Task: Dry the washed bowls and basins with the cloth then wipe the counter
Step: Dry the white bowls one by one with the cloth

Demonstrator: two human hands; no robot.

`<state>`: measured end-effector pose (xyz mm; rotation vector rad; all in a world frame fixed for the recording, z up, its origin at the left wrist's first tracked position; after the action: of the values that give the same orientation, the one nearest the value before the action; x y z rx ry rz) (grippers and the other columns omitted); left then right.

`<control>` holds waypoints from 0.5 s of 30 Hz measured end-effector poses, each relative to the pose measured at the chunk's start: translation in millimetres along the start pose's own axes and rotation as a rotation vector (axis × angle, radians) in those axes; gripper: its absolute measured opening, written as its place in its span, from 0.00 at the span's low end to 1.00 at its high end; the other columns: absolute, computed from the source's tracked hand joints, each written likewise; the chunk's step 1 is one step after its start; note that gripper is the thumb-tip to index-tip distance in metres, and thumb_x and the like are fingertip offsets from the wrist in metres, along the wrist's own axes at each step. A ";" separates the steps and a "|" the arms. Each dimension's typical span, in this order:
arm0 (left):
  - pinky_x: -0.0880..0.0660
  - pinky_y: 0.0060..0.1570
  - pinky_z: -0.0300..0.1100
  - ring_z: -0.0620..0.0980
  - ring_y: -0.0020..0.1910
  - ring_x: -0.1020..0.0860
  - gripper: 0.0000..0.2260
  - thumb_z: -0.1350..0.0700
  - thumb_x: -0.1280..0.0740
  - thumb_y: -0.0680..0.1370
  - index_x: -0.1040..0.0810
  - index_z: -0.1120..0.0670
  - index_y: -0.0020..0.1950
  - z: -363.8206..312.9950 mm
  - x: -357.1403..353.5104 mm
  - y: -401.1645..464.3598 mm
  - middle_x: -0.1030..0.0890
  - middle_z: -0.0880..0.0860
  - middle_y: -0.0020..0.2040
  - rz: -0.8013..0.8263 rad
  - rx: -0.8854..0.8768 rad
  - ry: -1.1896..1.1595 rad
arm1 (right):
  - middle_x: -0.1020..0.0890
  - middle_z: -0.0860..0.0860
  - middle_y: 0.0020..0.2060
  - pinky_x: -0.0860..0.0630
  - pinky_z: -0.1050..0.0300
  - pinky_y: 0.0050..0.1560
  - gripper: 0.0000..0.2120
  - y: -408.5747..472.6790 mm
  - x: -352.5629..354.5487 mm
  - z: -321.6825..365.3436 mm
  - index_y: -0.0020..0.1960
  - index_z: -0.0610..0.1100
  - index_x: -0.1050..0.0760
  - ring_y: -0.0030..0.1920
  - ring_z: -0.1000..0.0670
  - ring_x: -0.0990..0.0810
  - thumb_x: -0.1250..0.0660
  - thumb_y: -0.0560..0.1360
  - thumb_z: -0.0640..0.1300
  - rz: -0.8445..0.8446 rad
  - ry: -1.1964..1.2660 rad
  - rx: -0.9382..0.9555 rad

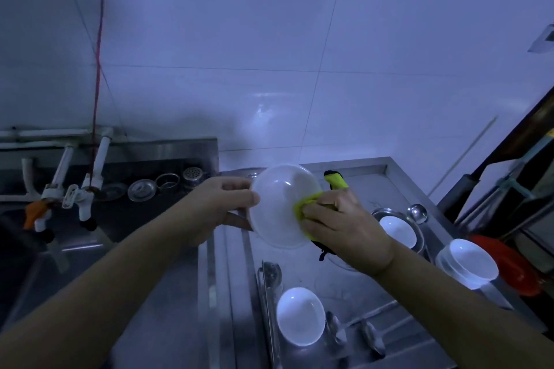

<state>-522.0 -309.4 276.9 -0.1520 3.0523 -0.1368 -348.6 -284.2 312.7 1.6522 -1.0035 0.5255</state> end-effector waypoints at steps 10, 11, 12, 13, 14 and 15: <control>0.22 0.29 0.41 0.46 0.28 0.20 0.04 0.61 0.30 0.67 0.19 0.59 0.41 52.6 -47.8 76.2 0.19 0.51 0.29 -0.362 0.087 -0.149 | 0.17 0.48 0.39 0.24 0.47 0.39 0.11 -54.1 -51.8 -60.7 0.39 0.41 0.19 0.39 0.42 0.22 0.29 0.61 0.29 0.058 0.102 -0.267; 0.22 0.29 0.40 0.46 0.29 0.20 0.03 0.63 0.30 0.70 0.19 0.59 0.42 61.7 -54.5 85.5 0.19 0.51 0.30 -0.386 0.097 -0.164 | 0.17 0.48 0.39 0.25 0.47 0.38 0.11 -59.8 -58.9 -66.7 0.39 0.42 0.20 0.39 0.42 0.22 0.28 0.60 0.30 0.074 0.121 -0.300; 0.22 0.30 0.40 0.47 0.31 0.19 0.03 0.64 0.31 0.72 0.19 0.59 0.44 71.7 -62.2 95.1 0.18 0.52 0.32 -0.404 0.113 -0.175 | 0.17 0.48 0.39 0.25 0.48 0.37 0.11 -65.4 -66.7 -71.6 0.40 0.42 0.20 0.39 0.43 0.23 0.27 0.59 0.32 0.090 0.151 -0.333; 0.22 0.32 0.40 0.48 0.32 0.18 0.04 0.64 0.32 0.73 0.20 0.60 0.46 82.5 -70.5 105.0 0.17 0.53 0.35 -0.414 0.131 -0.188 | 0.17 0.48 0.39 0.25 0.48 0.37 0.11 -71.1 -75.0 -76.9 0.41 0.42 0.20 0.39 0.43 0.23 0.27 0.60 0.34 0.102 0.193 -0.370; 0.22 0.32 0.40 0.49 0.34 0.18 0.05 0.64 0.33 0.74 0.20 0.61 0.48 93.8 -77.9 114.5 0.17 0.56 0.37 -0.425 0.150 -0.207 | 0.17 0.48 0.40 0.25 0.47 0.37 0.12 -77.1 -83.6 -83.0 0.43 0.41 0.20 0.39 0.43 0.23 0.27 0.60 0.35 0.111 0.242 -0.412; 0.22 0.32 0.40 0.50 0.34 0.18 0.06 0.63 0.34 0.74 0.21 0.61 0.50 105.0 -84.4 123.7 0.18 0.58 0.41 -0.444 0.172 -0.229 | 0.17 0.48 0.41 0.25 0.47 0.37 0.13 -83.4 -91.6 -90.5 0.45 0.41 0.20 0.40 0.43 0.24 0.27 0.60 0.35 0.114 0.286 -0.455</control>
<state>-440.9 -187.1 167.7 -0.7725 2.7139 -0.3773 -316.5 -162.4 225.1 1.0879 -0.9253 0.5440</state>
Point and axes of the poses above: each hand's wrist, its own y-axis towards the middle knuckle, its own x-axis out of the back of the hand, z = x × y, the point moved 8 cm from there along y, towards the middle knuckle
